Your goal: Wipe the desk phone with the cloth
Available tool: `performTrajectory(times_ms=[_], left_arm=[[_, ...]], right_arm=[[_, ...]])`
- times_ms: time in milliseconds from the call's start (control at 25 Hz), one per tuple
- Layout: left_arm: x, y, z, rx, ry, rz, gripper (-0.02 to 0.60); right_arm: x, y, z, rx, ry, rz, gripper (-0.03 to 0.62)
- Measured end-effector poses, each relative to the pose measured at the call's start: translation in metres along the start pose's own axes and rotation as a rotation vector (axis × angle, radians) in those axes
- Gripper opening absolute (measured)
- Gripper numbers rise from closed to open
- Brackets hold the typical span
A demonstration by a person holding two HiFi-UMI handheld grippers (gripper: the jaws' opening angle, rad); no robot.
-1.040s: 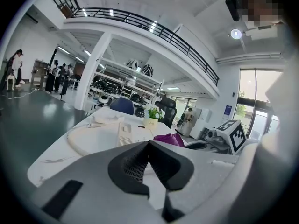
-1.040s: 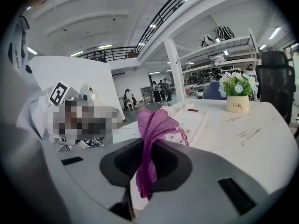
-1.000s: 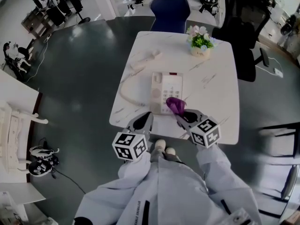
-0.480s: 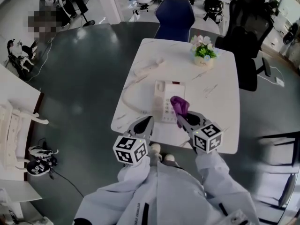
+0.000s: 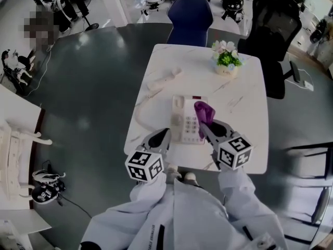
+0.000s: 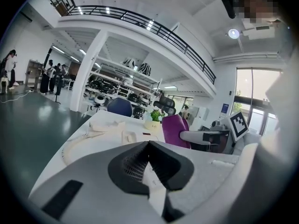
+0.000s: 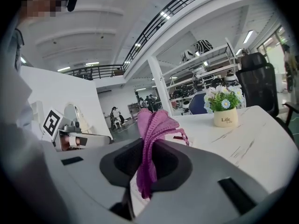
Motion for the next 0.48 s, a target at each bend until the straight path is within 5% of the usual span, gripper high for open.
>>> performTrajectory(times_ms=[480], left_arm=[[0.032,0.01,-0.031,-0.007,-0.054,-0.043,-0.002]], right_arm=[[0.031,0.024,0.021,-0.007,-0.09,0.017,0.038]])
Point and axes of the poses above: the fingertips, and each gripper's own axes: x forward along the fingers, z to its right, y out of its top, the point moved 7 cm from there along -x, backward along the fingers, and after that the axes turned 10 degrees about y, right-handed, at the moved point
